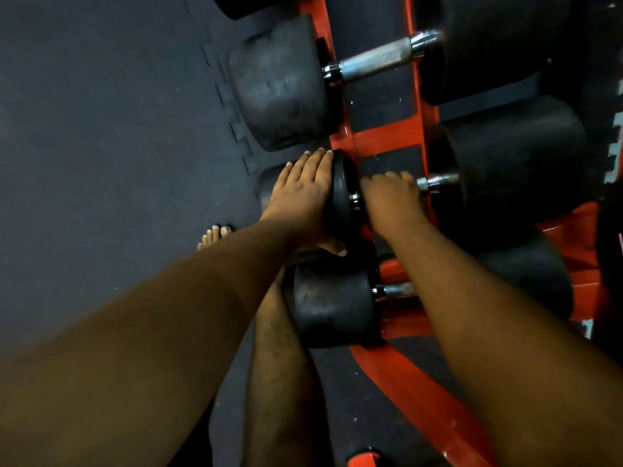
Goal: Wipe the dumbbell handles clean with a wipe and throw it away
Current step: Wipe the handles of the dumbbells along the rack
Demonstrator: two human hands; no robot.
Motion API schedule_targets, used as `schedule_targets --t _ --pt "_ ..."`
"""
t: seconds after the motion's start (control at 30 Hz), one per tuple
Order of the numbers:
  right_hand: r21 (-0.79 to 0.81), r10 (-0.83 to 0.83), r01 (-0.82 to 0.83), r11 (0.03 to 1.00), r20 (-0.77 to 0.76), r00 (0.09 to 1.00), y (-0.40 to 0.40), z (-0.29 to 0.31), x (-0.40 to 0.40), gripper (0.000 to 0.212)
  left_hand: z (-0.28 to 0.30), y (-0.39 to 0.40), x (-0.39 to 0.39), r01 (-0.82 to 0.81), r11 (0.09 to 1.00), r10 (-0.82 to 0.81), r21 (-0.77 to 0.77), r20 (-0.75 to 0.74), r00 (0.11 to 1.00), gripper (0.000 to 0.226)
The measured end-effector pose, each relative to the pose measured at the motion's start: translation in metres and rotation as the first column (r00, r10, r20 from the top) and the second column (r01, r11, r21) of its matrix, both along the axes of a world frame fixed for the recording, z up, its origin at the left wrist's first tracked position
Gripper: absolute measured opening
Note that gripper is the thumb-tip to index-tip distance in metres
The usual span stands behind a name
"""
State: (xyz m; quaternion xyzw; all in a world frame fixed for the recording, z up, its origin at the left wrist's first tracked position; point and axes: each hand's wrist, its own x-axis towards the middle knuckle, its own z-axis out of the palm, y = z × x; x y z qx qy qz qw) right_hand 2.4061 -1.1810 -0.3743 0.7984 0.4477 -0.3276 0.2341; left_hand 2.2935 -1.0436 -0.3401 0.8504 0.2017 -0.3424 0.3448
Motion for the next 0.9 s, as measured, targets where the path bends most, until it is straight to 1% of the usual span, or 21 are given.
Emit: schedule_targets --t 0.03,0.07,0.1,0.13,0.17,0.2,0.23,0.27,0.3,0.37,0.4,0.47,0.53,0.57,0.6,0.63,0.7,0.77,0.8,0.83,0.9 --pt "0.028 -0.012 0.012 1.000 0.005 1.000 -0.008 0.001 -0.003 0.026 0.000 0.001 -0.001 -0.002 1.000 0.002 -0.001 0.005 1.000 0.167" --pt "0.068 -0.003 0.002 0.998 0.023 1.000 -0.023 0.003 -0.008 0.035 0.000 0.001 -0.001 -0.004 1.000 0.004 -0.001 0.011 1.000 0.167" --pt "0.132 0.027 -0.036 0.991 0.068 0.997 -0.041 0.004 -0.014 0.048 0.000 0.001 -0.001 -0.007 1.000 0.007 -0.002 0.016 1.000 0.167" --pt "0.162 0.050 -0.067 0.985 0.107 0.993 -0.056 0.006 -0.021 0.061 0.000 0.001 -0.003 -0.008 1.000 0.008 -0.002 0.023 1.000 0.167" --pt "0.148 0.067 -0.087 0.985 0.131 0.989 -0.065 0.007 -0.025 0.068 -0.001 0.001 -0.003 -0.005 1.000 0.005 0.000 0.027 1.000 0.166" --pt "0.126 0.073 -0.092 0.988 0.144 0.987 -0.065 0.007 -0.026 0.068 -0.002 0.000 -0.005 -0.004 1.000 0.004 0.003 0.031 1.000 0.167" --pt "0.097 0.056 -0.070 0.993 0.141 0.988 -0.056 0.007 -0.023 0.060 -0.002 0.000 -0.004 -0.004 1.000 0.004 0.007 0.033 0.999 0.167" --pt "0.076 0.027 -0.038 0.996 0.136 0.990 -0.043 0.006 -0.020 0.047 -0.002 0.000 -0.005 -0.001 1.000 0.001 0.006 0.035 0.999 0.167" --pt "0.025 -0.005 0.003 1.000 0.095 0.995 -0.025 0.007 -0.013 0.035 -0.002 0.001 -0.005 0.000 1.000 0.000 0.004 0.033 0.999 0.168" --pt "-0.032 -0.009 0.010 0.999 0.034 0.999 -0.002 0.002 0.000 0.027 -0.002 0.001 -0.004 0.002 1.000 -0.002 -0.002 0.029 1.000 0.169" --pt "-0.041 -0.023 0.024 0.999 0.012 1.000 0.001 0.002 0.003 0.027 -0.001 0.001 -0.003 0.002 1.000 -0.002 -0.006 0.024 1.000 0.169" --pt "0.028 -0.037 0.036 0.999 0.028 0.999 -0.014 0.006 0.001 0.032 -0.001 0.001 -0.002 0.004 1.000 -0.004 -0.011 0.014 1.000 0.169" --pt "0.127 -0.029 0.017 0.992 0.094 0.995 -0.042 0.015 -0.014 0.053 -0.002 0.003 -0.002 -0.004 1.000 0.004 -0.011 0.010 1.000 0.168" --pt "0.121 -0.017 0.002 0.993 0.125 0.992 -0.053 0.020 -0.021 0.064 -0.002 0.003 -0.002 -0.007 1.000 0.008 -0.011 0.011 1.000 0.168" --pt "0.092 -0.006 -0.008 0.996 0.150 0.989 -0.059 0.022 -0.024 0.069 -0.003 0.003 -0.003 -0.008 1.000 0.009 -0.010 0.015 1.000 0.168" --pt "0.069 0.001 -0.012 0.998 0.162 0.987 -0.059 0.020 -0.023 0.068 -0.003 0.002 -0.003 -0.008 1.000 0.008 -0.012 0.018 1.000 0.168" --pt "0.066 -0.030 0.019 0.998 0.159 0.987 -0.043 0.014 -0.014 0.050 -0.004 0.001 -0.003 0.001 1.000 0.000 -0.019 0.019 1.000 0.168" --pt "0.008 -0.029 0.028 1.000 0.081 0.996 -0.015 0.006 0.000 0.032 -0.003 0.002 -0.003 0.001 1.000 -0.001 -0.012 0.015 1.000 0.168" --pt "-0.033 -0.015 0.017 0.999 0.039 0.999 -0.006 0.004 0.006 0.028 -0.002 0.002 -0.003 0.000 1.000 0.000 -0.013 0.010 1.000 0.168" --pt "-0.057 -0.014 0.015 0.998 0.016 1.000 -0.004 0.004 0.009 0.027 -0.002 0.003 -0.002 0.002 1.000 -0.002 -0.017 0.009 1.000 0.168" --pt "-0.001 -0.014 0.014 1.000 0.052 0.999 -0.022 0.009 0.009 0.036 -0.002 0.002 -0.001 -0.002 1.000 0.002 -0.024 0.009 1.000 0.168"
